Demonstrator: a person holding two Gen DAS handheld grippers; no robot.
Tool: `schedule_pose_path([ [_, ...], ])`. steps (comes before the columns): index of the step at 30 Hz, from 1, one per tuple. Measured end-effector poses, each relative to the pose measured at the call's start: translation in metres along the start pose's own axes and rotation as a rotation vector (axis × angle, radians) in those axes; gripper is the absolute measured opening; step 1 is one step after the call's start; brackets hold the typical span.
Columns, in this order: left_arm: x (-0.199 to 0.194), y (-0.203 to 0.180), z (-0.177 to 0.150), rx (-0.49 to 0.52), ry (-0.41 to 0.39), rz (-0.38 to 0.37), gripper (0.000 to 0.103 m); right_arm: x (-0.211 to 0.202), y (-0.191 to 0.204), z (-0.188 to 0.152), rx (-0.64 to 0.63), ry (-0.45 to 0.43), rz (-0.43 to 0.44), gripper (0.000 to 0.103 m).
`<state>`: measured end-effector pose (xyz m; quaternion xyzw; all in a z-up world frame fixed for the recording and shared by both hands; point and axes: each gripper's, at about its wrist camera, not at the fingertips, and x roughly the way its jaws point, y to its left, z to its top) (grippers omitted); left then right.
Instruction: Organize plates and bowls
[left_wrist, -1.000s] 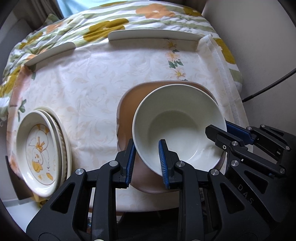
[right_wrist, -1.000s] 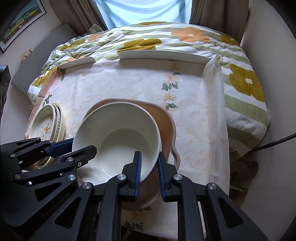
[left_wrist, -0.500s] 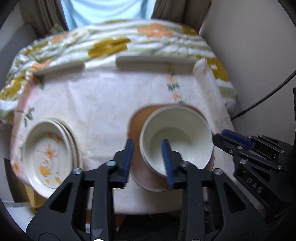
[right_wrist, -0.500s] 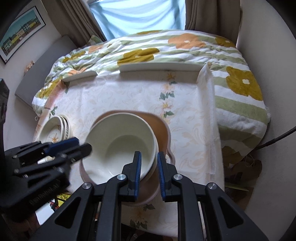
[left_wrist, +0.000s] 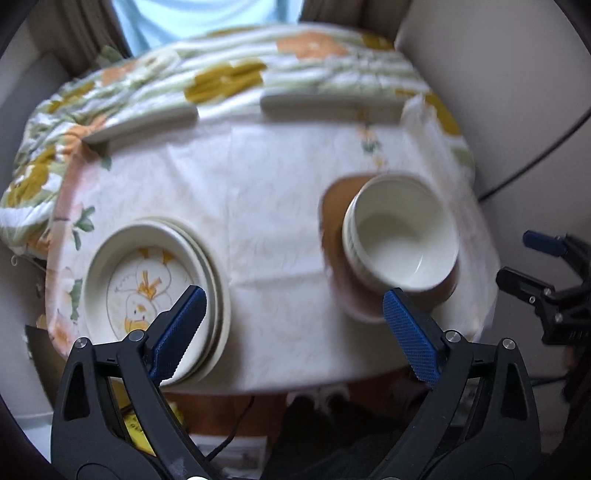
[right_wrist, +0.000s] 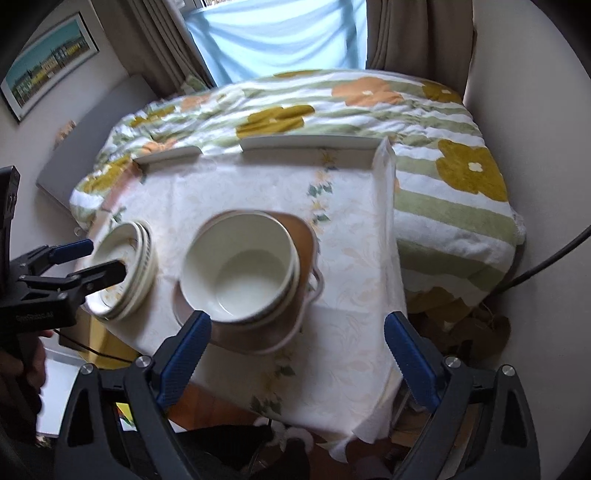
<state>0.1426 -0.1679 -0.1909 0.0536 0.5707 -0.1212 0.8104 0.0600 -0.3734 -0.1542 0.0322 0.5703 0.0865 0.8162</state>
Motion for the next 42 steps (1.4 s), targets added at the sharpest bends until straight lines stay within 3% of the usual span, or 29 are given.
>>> schedule_pose_path([
  [4,0.024,0.0,0.005,0.052,0.092,-0.021,0.096,0.018,-0.004,-0.001,0.021,0.077,-0.071,0.093],
  [12,0.074,-0.011,0.013,0.134,0.227,-0.067,0.094,0.067,-0.005,0.008,-0.053,0.227,-0.077,0.093],
  [13,0.078,-0.013,0.013,0.137,0.238,-0.067,0.091,0.071,-0.005,0.009,-0.061,0.237,-0.071,0.092],
  [18,0.098,-0.019,0.013,0.123,0.299,-0.088,0.075,0.093,-0.004,0.015,-0.097,0.312,-0.027,0.069],
  [22,0.115,-0.027,0.014,0.124,0.338,-0.112,0.055,0.106,-0.003,0.017,-0.119,0.347,0.01,0.06],
  [31,0.136,-0.035,0.012,0.122,0.343,-0.134,0.024,0.128,-0.004,0.011,-0.114,0.361,0.083,0.04],
  [35,0.139,-0.043,0.011,0.139,0.318,-0.151,0.012,0.131,0.002,0.006,-0.134,0.348,0.105,0.026],
  [42,0.136,-0.052,0.008,0.192,0.249,-0.137,0.012,0.131,0.009,-0.001,-0.181,0.292,0.115,0.018],
])
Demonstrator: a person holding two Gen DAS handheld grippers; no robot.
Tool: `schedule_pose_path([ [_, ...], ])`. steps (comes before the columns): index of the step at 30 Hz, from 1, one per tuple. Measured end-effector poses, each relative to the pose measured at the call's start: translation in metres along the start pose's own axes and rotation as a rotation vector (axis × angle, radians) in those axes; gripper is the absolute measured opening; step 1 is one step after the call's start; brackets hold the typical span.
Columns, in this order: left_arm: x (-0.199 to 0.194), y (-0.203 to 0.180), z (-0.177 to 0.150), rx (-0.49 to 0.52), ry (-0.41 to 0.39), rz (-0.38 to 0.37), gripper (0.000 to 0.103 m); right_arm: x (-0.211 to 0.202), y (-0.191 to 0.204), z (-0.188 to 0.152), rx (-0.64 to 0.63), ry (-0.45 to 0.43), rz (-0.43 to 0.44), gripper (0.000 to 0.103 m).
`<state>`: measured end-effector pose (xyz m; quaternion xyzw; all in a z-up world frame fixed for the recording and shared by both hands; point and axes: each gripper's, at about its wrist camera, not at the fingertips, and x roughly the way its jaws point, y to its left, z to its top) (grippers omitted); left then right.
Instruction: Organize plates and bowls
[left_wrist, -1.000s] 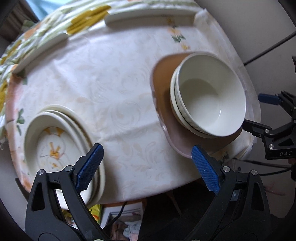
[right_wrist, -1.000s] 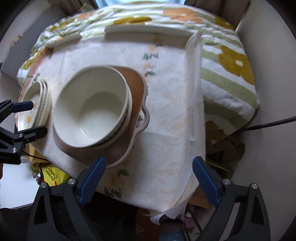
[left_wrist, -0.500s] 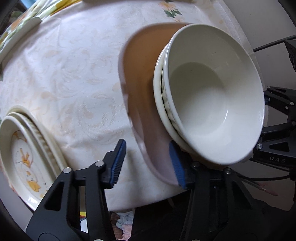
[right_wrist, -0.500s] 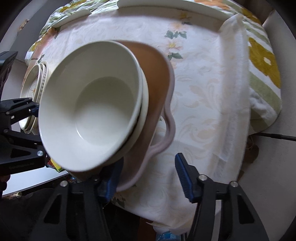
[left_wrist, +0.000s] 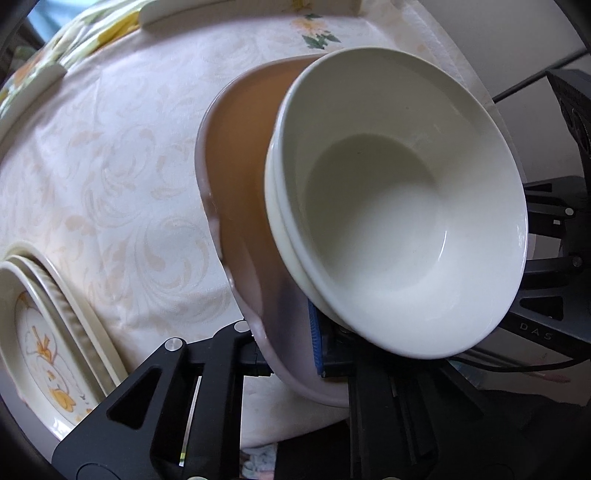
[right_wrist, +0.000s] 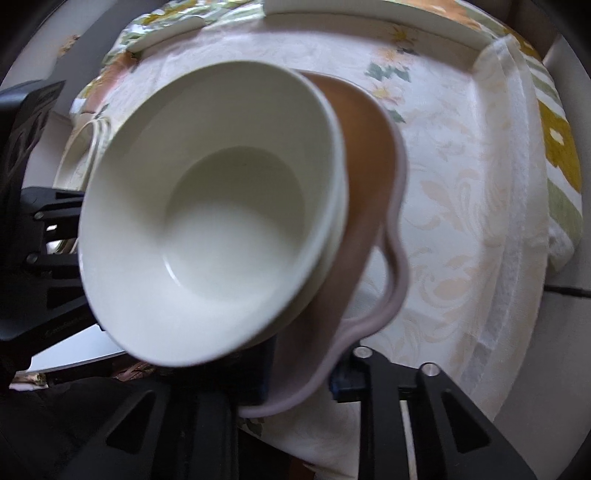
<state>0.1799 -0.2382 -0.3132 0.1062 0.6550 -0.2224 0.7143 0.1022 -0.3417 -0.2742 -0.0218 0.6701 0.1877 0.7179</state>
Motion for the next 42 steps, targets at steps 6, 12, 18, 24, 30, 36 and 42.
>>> schedule_pose_path([
  [6,-0.004,-0.015,-0.004,0.059,-0.039,0.059,0.012,-0.003,0.005,-0.01,0.002,-0.051,-0.024,0.018],
  [12,-0.019,-0.017,-0.008,0.071,-0.064,0.064,0.012,-0.013,0.006,0.0,-0.008,-0.079,-0.049,0.018],
  [18,-0.058,0.0,-0.019,0.039,-0.117,0.084,0.012,-0.039,0.022,0.009,-0.064,-0.125,-0.076,0.018],
  [24,-0.112,0.038,-0.04,0.0,-0.182,0.131,0.012,-0.069,0.069,0.031,-0.132,-0.175,-0.09,0.018],
  [30,-0.143,0.098,-0.074,-0.01,-0.192,0.159,0.012,-0.063,0.143,0.054,-0.158,-0.208,-0.086,0.018],
  [36,-0.138,0.169,-0.105,-0.01,-0.158,0.162,0.012,-0.034,0.211,0.071,-0.161,-0.189,-0.073,0.018],
  [42,-0.112,0.205,-0.123,-0.006,-0.112,0.133,0.012,-0.004,0.245,0.077,-0.137,-0.157,-0.076,0.018],
])
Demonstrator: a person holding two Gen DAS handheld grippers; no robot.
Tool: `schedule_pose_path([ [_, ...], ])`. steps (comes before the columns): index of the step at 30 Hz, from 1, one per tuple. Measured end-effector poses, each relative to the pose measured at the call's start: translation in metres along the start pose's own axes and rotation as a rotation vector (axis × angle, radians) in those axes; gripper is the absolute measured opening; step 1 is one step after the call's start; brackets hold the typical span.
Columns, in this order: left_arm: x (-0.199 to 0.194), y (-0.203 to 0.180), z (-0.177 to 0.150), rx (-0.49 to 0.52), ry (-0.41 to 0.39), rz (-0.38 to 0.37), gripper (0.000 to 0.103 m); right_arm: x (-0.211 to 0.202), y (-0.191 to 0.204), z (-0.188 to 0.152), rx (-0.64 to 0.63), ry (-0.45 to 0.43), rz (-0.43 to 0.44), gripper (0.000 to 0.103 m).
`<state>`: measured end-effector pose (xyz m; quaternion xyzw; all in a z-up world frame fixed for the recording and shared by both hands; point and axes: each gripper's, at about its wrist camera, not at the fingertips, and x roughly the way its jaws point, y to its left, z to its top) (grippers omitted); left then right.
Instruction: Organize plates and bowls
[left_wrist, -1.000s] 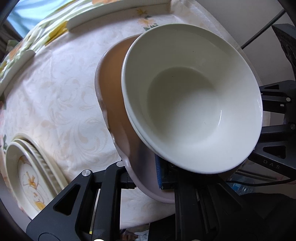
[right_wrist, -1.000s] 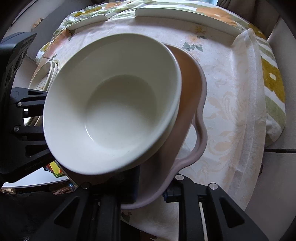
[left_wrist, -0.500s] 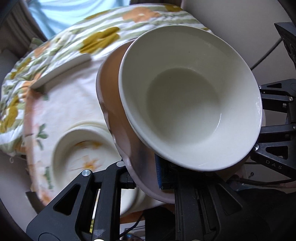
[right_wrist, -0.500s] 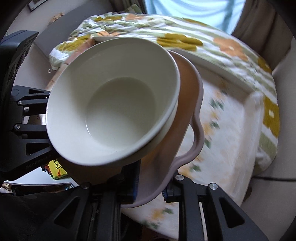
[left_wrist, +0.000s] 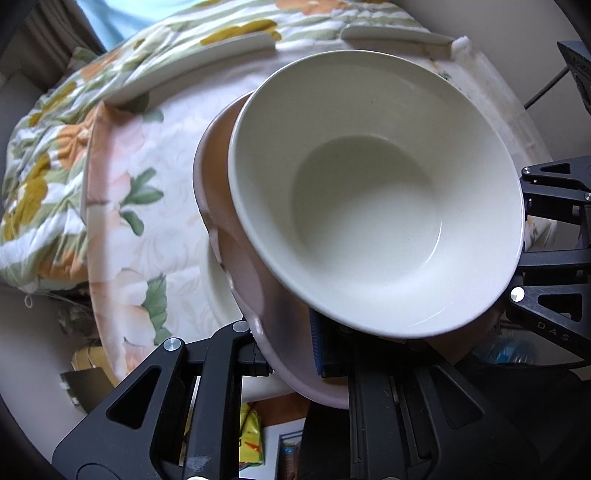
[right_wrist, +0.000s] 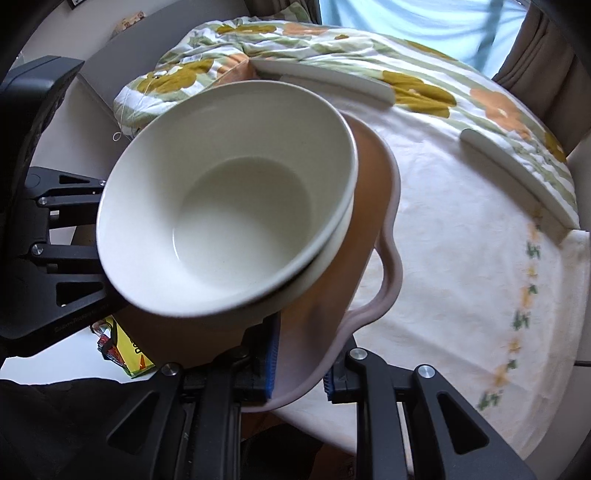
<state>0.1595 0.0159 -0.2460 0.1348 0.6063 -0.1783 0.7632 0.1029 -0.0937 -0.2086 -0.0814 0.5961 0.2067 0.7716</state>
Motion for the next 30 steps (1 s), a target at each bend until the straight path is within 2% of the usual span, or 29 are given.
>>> schedule_pose_path([
  [5,0.011,0.002,-0.007,0.016,0.011,-0.023,0.012,0.014,0.009,-0.001,0.023,0.012,-0.018,0.018],
  [11,0.02,0.006,-0.006,0.011,0.008,-0.044,0.012,0.015,0.009,-0.001,0.047,-0.015,-0.045,0.018],
  [20,0.022,0.005,-0.006,0.066,0.001,0.008,0.012,0.022,0.015,0.0,0.046,-0.009,-0.069,0.018],
  [30,0.021,0.007,-0.006,0.052,0.038,-0.002,0.014,0.024,0.014,0.001,0.067,0.022,-0.061,0.018],
])
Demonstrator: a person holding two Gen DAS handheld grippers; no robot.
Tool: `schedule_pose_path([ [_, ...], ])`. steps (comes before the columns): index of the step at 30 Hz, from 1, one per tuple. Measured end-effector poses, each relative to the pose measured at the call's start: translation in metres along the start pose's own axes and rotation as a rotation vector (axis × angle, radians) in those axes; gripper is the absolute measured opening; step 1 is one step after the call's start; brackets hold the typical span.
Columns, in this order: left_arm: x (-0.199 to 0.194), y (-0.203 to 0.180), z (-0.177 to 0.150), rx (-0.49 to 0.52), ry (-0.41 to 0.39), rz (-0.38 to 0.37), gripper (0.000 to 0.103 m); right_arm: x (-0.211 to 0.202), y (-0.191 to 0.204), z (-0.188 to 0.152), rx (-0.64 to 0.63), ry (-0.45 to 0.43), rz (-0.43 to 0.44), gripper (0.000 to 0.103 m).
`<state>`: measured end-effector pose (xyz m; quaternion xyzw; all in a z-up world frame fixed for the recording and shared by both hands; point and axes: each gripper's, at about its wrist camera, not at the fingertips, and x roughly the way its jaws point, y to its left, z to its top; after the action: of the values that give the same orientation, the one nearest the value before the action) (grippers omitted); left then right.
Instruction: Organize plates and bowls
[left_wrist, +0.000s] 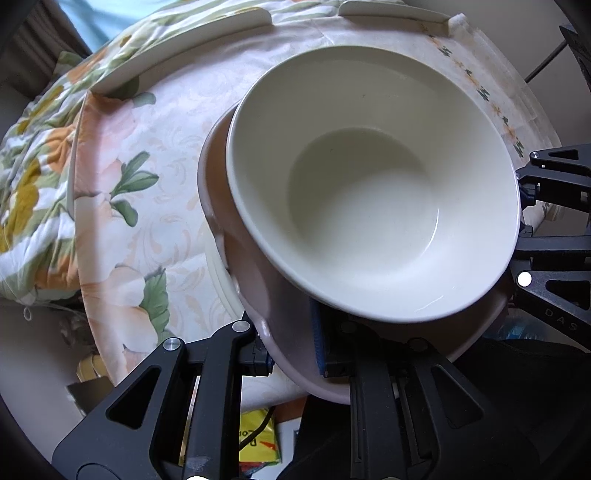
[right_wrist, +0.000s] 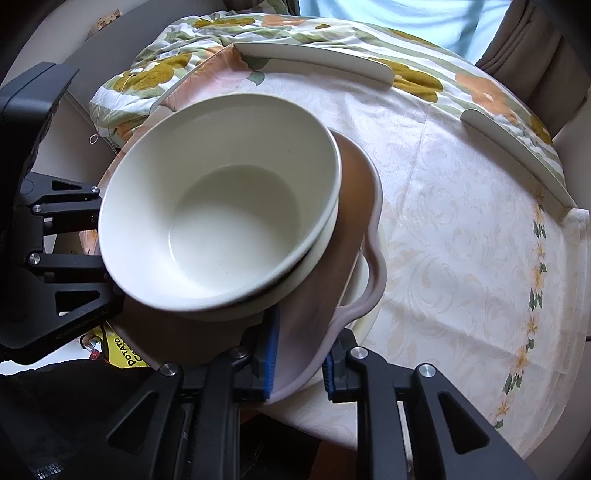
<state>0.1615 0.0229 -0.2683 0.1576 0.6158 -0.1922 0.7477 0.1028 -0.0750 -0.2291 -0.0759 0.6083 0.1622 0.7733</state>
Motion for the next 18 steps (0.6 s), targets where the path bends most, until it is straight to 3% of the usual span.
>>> schedule_pose_path([
  [9,-0.011,-0.003,0.0,0.028,0.014,0.013,0.028,-0.006,-0.001,0.0,0.023,0.005,0.001,0.023],
  [11,-0.014,-0.006,-0.001,0.036,0.022,-0.002,0.041,-0.009,0.0,-0.001,0.022,0.008,-0.015,0.029],
  [12,-0.016,-0.008,-0.001,0.037,0.024,-0.001,0.049,-0.011,0.0,-0.001,0.022,0.011,-0.025,0.04],
  [13,-0.019,-0.008,-0.001,0.036,0.019,0.008,0.073,-0.012,-0.001,-0.001,0.025,0.014,-0.033,0.047],
  [14,-0.023,-0.009,-0.001,0.035,0.005,0.018,0.087,-0.017,-0.003,-0.002,0.036,0.01,-0.033,0.053],
  [18,-0.038,-0.007,-0.002,0.041,-0.002,0.011,0.088,-0.031,-0.01,-0.005,0.087,0.013,-0.035,0.054],
])
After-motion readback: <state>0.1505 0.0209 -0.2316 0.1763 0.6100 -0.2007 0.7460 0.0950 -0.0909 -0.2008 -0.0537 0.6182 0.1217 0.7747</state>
